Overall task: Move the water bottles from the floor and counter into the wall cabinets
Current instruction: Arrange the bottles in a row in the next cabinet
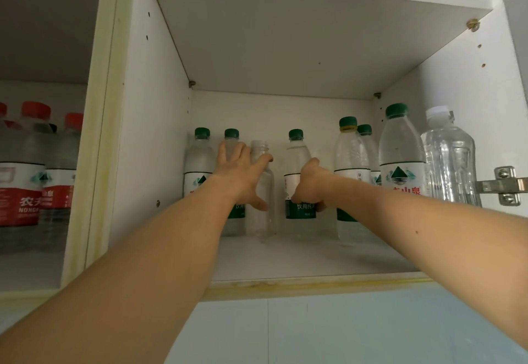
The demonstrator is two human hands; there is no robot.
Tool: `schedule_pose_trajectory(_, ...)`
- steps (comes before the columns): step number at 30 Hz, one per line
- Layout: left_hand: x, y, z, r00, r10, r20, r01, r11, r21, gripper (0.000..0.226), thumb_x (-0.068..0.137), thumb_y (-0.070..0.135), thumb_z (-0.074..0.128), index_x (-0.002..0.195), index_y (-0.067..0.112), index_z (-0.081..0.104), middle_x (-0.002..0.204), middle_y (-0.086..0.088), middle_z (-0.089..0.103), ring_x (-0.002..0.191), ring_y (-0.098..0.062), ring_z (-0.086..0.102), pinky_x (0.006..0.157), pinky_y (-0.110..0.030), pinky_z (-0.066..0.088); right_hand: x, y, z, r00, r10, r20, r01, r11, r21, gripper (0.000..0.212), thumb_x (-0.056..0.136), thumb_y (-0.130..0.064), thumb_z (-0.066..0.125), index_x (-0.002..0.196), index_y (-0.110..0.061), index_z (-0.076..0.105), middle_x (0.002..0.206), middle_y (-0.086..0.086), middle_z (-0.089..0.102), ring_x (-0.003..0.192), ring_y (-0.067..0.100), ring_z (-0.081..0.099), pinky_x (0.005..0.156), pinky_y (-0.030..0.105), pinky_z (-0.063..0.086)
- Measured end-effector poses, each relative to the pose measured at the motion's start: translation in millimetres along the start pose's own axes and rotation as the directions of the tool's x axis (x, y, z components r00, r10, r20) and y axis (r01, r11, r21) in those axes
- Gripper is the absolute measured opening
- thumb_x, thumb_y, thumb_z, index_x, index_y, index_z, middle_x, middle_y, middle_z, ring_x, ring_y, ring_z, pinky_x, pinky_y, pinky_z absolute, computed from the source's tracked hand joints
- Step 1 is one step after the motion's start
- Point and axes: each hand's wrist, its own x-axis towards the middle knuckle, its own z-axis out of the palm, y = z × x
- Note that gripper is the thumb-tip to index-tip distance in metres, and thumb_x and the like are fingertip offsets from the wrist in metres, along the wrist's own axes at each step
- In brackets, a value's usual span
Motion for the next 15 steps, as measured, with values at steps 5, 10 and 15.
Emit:
schedule_pose_trajectory(5,-2,-2,0,0.999,-0.016,-0.036,0.015,0.999,-0.034,0.147,0.059,0.079,0.076,0.157,0.02,-0.017,0.155,-0.015,0.026,0.149,-0.031,0.012,0.117,-0.065,-0.003,2,-8,0,0.988,0.037,0.15,-0.046,0.997,0.055,0.056,0.089,-0.016,0.075,0.13,-0.002,0.039,0.127,0.019,0.058,0.114,0.034,0.062,0.096,0.045,0.056)
schedule_pose_trajectory(10,-1,-1,-1,0.999,-0.021,-0.042,0.02,1.0,-0.015,0.149,0.059,0.081,0.074,0.157,0.016,-0.018,0.154,-0.015,0.027,0.148,-0.032,0.013,0.119,-0.064,0.0,9,-9,9,0.99,0.036,0.135,-0.055,0.989,0.139,0.069,0.088,-0.015,0.077,0.138,-0.004,0.03,0.132,0.019,0.05,0.118,0.035,0.056,0.091,0.048,0.058)
schedule_pose_trajectory(15,-2,1,-4,1.0,-0.019,-0.017,0.019,1.0,0.006,0.147,0.061,0.081,0.073,0.158,0.017,-0.017,0.157,-0.017,0.022,0.149,-0.033,0.011,0.119,-0.064,-0.001,9,-2,12,0.996,-0.033,0.088,0.03,0.999,0.039,0.068,0.087,-0.024,0.078,0.136,-0.004,0.036,0.128,0.016,0.053,0.113,0.031,0.058,0.082,0.036,0.055)
